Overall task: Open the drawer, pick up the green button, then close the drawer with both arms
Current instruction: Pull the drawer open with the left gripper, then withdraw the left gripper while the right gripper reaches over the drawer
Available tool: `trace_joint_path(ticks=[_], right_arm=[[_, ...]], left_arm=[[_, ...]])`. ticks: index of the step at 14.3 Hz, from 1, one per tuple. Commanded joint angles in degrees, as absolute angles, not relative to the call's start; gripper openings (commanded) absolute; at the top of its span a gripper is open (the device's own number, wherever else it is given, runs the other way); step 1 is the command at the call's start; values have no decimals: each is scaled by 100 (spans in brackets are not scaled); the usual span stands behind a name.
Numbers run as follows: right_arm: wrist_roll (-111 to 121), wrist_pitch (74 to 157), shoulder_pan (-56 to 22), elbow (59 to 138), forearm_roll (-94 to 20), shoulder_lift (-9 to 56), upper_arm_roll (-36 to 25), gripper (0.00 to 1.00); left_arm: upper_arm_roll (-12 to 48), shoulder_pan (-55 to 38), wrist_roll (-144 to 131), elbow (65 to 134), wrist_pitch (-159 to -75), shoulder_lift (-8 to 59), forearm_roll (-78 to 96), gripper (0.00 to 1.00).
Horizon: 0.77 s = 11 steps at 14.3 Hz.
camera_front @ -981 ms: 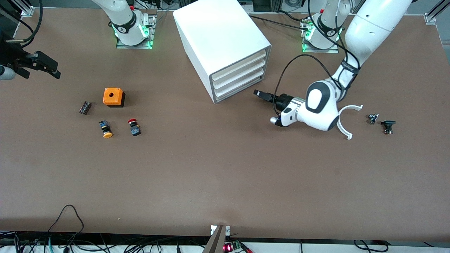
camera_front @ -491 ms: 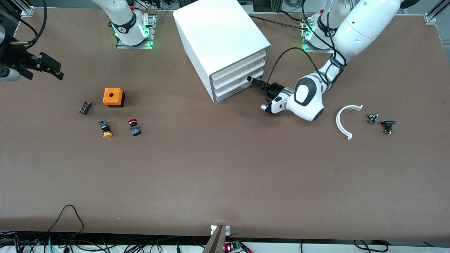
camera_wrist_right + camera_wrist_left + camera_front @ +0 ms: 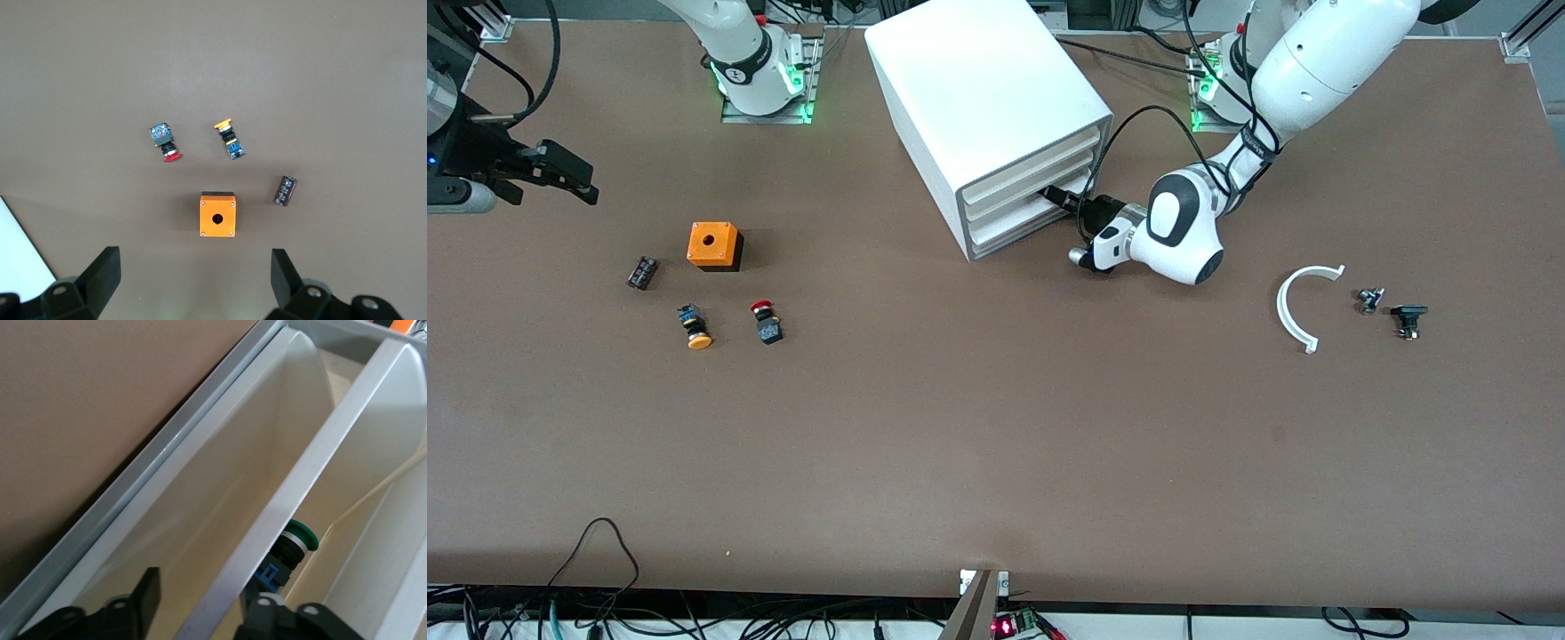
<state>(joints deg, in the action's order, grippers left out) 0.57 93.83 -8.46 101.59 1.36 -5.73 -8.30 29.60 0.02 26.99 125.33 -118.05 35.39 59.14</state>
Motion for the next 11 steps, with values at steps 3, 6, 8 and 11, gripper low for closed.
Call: trace_joint_path(ticks=[3, 6, 8, 11], right_arm=[[35, 9474, -853, 10108, 88, -405, -826, 100], [35, 9492, -861, 10055, 70, -176, -817, 100], [44, 9606, -896, 10020, 62, 43, -809, 100], [35, 9756, -1194, 9853, 62, 473, -817, 100]], left_arm=[[2463, 491, 2847, 12209, -12092, 3375, 5994, 0], [2198, 650, 2830, 11691, -12155, 3375, 5959, 0], [2057, 676, 2752, 11558, -12164, 3366, 5994, 37], [2065, 817, 2839, 11540, -12173, 3156, 5977, 100]])
